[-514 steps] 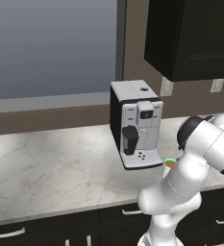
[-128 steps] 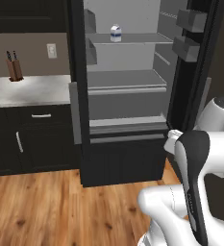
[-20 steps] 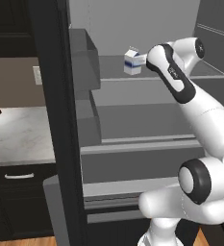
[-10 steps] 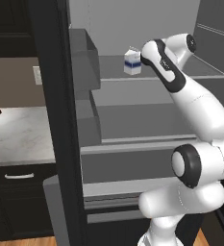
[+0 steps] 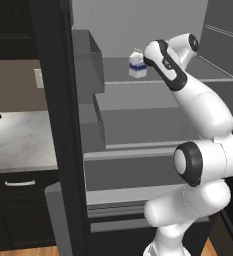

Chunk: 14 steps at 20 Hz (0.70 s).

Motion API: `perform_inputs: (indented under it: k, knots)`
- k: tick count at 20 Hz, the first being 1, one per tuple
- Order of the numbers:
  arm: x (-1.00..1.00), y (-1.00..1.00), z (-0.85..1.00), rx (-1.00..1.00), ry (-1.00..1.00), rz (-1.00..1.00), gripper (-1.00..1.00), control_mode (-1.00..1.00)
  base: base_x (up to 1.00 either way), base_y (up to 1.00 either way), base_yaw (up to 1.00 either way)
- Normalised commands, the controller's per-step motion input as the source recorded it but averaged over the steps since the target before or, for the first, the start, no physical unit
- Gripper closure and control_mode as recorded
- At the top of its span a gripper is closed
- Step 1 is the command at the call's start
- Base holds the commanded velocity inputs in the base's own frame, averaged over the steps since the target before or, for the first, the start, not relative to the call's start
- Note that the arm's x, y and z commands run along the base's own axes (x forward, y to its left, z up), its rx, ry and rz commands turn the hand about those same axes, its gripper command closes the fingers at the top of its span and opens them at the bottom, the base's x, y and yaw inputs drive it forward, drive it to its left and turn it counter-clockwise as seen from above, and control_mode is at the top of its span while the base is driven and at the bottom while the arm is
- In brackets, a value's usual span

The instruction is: Take a sugar cube from the saucer and place it inside the coffee. Then, grab milk from the fridge and place it next to the coffee on the counter to sweeten the coffee.

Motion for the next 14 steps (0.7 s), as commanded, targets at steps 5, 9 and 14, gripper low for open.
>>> perform_inputs:
  k: [5, 9, 14]
  knots:
    - [0.07, 0.22, -0.37, -0.06, 0.08, 0.00, 1.00, -1.00, 0.00, 0.00, 0.00]
    - [0.11, 0.15, -0.16, -0.04, 0.10, 0.00, 1.00, -1.00, 0.00, 0.00, 0.00]
    - [0.00, 0.06, 0.00, -0.01, 0.04, 0.00, 1.00, -1.00, 0.00, 0.00, 0.00]
